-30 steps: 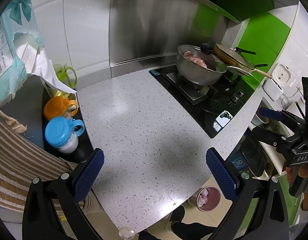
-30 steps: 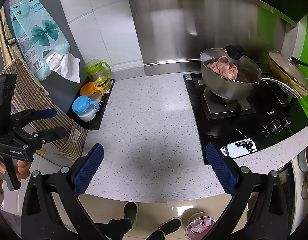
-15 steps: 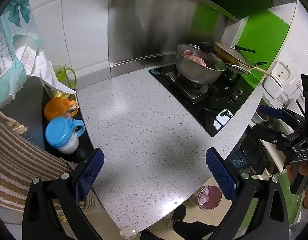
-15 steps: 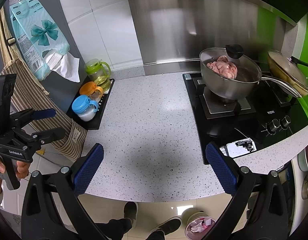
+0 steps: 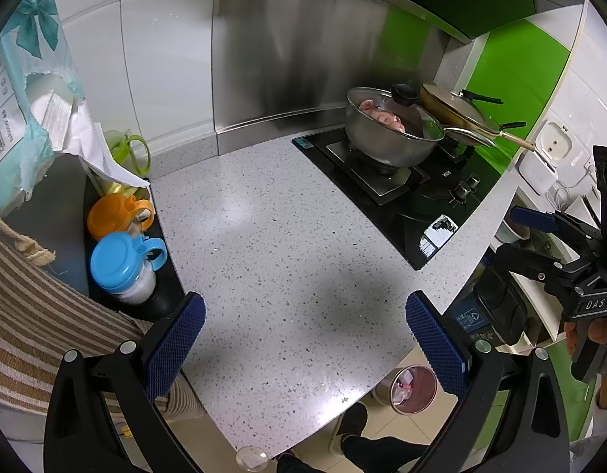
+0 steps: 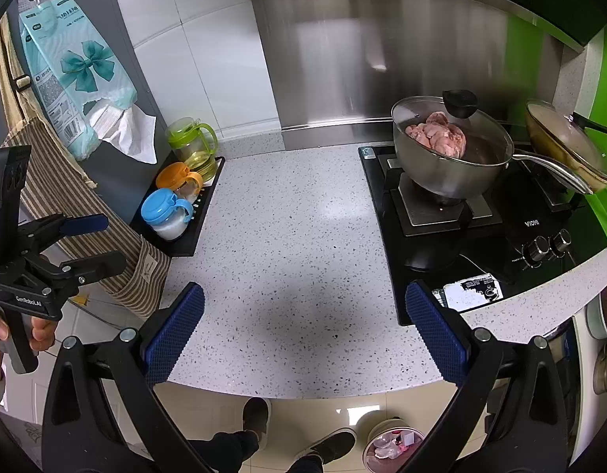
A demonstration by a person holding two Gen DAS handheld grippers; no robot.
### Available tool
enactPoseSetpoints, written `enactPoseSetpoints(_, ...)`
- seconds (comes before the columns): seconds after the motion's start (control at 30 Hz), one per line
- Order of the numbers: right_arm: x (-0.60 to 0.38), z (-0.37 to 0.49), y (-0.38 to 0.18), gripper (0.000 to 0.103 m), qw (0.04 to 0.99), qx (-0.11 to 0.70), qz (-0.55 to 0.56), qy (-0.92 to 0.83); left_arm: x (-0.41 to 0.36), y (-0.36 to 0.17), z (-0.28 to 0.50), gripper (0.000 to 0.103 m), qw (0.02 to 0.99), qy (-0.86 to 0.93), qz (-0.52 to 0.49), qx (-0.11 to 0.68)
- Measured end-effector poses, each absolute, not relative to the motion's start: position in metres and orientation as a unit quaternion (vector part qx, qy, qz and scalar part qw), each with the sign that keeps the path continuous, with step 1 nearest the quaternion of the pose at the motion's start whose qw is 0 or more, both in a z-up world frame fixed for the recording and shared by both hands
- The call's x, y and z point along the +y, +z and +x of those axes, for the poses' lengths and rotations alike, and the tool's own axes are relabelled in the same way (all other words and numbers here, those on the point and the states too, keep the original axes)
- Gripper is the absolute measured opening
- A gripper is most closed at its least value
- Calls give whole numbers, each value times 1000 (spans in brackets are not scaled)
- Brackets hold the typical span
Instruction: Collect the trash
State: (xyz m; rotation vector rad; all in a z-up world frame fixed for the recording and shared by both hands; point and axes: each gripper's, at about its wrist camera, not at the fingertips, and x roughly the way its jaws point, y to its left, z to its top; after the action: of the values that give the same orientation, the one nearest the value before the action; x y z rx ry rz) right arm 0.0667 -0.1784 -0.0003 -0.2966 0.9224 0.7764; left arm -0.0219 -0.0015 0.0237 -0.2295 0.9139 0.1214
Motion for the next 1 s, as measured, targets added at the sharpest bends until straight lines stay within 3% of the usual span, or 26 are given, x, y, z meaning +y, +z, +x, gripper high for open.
enactPoseSetpoints(1.0,-179,65,-1,100,813,432,-139,364,-2,23,-24,98,889,55,-109,441)
